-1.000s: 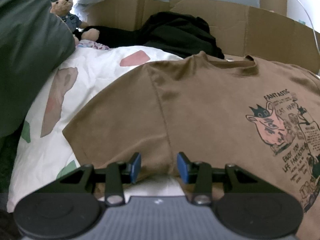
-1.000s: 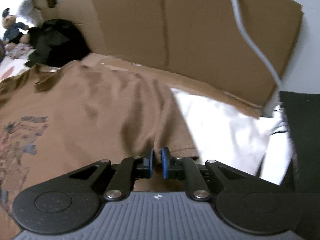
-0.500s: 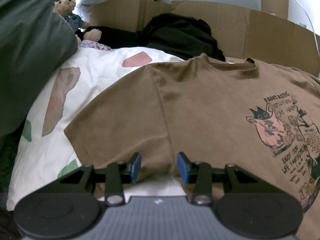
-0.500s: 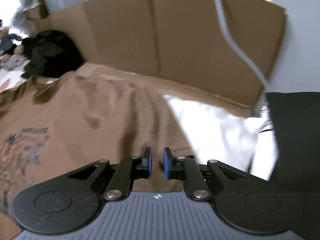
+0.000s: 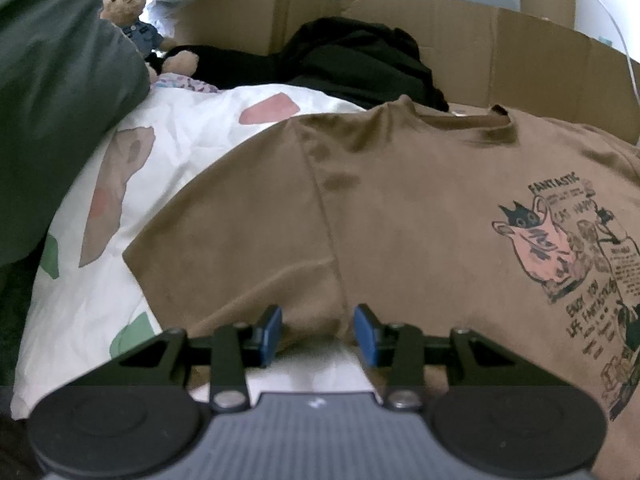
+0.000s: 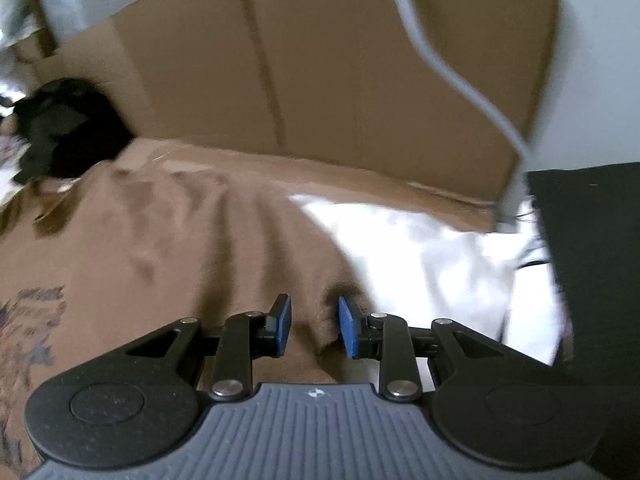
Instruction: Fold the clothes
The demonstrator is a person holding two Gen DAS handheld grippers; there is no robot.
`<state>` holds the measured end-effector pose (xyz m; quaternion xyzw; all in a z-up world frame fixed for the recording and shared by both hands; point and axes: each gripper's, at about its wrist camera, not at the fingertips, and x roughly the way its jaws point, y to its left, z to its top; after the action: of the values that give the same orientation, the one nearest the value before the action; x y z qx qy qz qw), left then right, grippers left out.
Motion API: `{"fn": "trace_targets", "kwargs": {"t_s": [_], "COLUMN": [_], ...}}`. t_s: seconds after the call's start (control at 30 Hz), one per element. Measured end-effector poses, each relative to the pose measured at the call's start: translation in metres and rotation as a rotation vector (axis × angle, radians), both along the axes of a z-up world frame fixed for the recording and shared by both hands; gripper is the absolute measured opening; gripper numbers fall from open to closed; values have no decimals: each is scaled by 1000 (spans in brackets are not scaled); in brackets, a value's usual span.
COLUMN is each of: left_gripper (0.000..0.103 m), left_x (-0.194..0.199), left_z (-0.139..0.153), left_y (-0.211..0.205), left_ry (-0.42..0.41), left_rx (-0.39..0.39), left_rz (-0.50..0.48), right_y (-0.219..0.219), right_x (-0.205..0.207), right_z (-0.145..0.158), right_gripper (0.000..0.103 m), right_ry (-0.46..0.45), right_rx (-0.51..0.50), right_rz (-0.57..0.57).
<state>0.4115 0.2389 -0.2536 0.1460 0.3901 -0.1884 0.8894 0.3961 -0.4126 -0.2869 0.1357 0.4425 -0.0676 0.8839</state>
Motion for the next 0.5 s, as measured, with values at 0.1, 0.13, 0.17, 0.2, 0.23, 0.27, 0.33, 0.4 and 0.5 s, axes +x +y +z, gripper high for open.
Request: {"fn": "trace_targets", "kwargs": {"t_s": [0.1, 0.13, 0.17, 0.2, 0.23, 0.27, 0.33, 0.4, 0.5], "left_gripper": [43, 43, 44, 44, 44, 44, 44, 44, 44], "left_x": [-1, -1, -2, -3, -3, -4, -5, -5, -5], "left_z": [1, 1, 1, 1, 1, 0, 0, 1, 2], "left_y": [-1, -1, -1, -1, -1, -1, 1, 2, 2], "left_ry": [-6, -7, -5, -4, -3, -3, -1, -2, -5], "left_rx": [-10, -11, -9, -7, -5, -3, -4, -8, -11], "left_rz": [-4, -7, -9, -11, -12, -12, -8, -2, 2], "right_y": [10, 14, 17, 19, 20, 20, 17, 15, 12], "right_x": [-6, -8, -10, -11, -12, -14, -18, -23, -26], "right_z": [-2, -5, -7, -9, -11, -12, -10, -3, 12], "right_gripper": [29, 29, 29, 29, 29, 30, 29, 30, 30], "right_ry": [-6, 6, 19, 32, 43, 53, 53, 36, 1], "right_rx": [40, 51, 55, 55, 55, 55, 63, 54, 20], "right_rz": [45, 60, 71, 79, 79, 77, 64, 57, 59]}}
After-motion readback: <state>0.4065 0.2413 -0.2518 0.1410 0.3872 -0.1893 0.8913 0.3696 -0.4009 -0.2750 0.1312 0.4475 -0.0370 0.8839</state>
